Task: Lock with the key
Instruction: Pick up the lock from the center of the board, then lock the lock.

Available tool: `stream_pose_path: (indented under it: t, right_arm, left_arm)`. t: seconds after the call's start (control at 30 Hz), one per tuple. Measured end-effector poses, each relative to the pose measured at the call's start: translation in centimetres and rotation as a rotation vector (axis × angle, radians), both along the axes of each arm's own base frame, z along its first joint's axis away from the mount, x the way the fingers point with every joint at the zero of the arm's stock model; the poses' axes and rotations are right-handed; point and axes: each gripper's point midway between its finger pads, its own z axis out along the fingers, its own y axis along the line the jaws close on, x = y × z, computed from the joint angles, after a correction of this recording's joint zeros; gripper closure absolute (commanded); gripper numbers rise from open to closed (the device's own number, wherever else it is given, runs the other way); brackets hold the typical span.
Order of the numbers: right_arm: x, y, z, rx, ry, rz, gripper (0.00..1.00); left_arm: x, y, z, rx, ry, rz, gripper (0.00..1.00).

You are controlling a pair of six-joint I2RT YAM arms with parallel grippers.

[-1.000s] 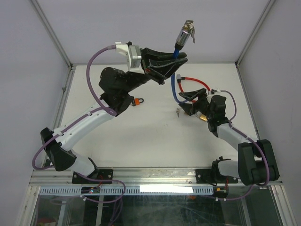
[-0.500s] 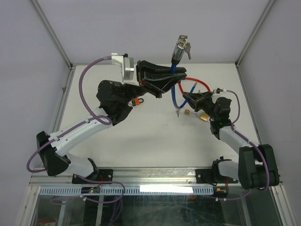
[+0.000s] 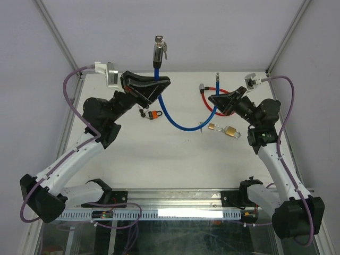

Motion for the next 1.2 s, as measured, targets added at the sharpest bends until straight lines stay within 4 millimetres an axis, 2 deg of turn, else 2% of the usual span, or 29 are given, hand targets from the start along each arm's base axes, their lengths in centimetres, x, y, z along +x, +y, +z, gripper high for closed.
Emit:
stream_pose_path:
  t: [0.07,0.17,0.33,0.4,0.73,0.97,1.2]
  right_arm:
    - [-0.7,0.3,0.4,-0.129,-0.13,0.007,1.0]
    - [-1.4,0.9,-0.6,-0.274,-0.229,0.03,1.0]
    - [-1.7,1.2,-3.5,-0.44,-0.266,0.066,1.0]
    - [-1.9,1.3,-4.3,-0.485,-0.271,0.081,1.0]
    - [-2.9,2.5,-4.7,-0.543,-0.309,0.137,1.0]
    - [-3.7,3.6,-5.0,-0.53,-0.301,0.187,1.0]
    - [-4.1,4.0,-4.8,-0.504,-0.287,0.205,1.0]
  left_arm:
    - [2.4,1.0,-1.8,0.036,0.076,-0.005,1.0]
    - [4.5,0.3,-5.3,0.124,0.184,-0.074,1.0]
    - [4.9,-2.6,-12.4,0.326,0.368,-0.262,1.0]
    - [4.5,-3.0,-13.8,0.379,0.411,-0.323,1.0]
    - [2.6,-3.1,-14.8,0.468,0.473,-0.548,1.0]
    - [2.0,-3.1,-15.1,0.46,0.488,-0.594,1.0]
    - [2.3,-3.4,-16.7,0.445,0.532,-0.623,1.0]
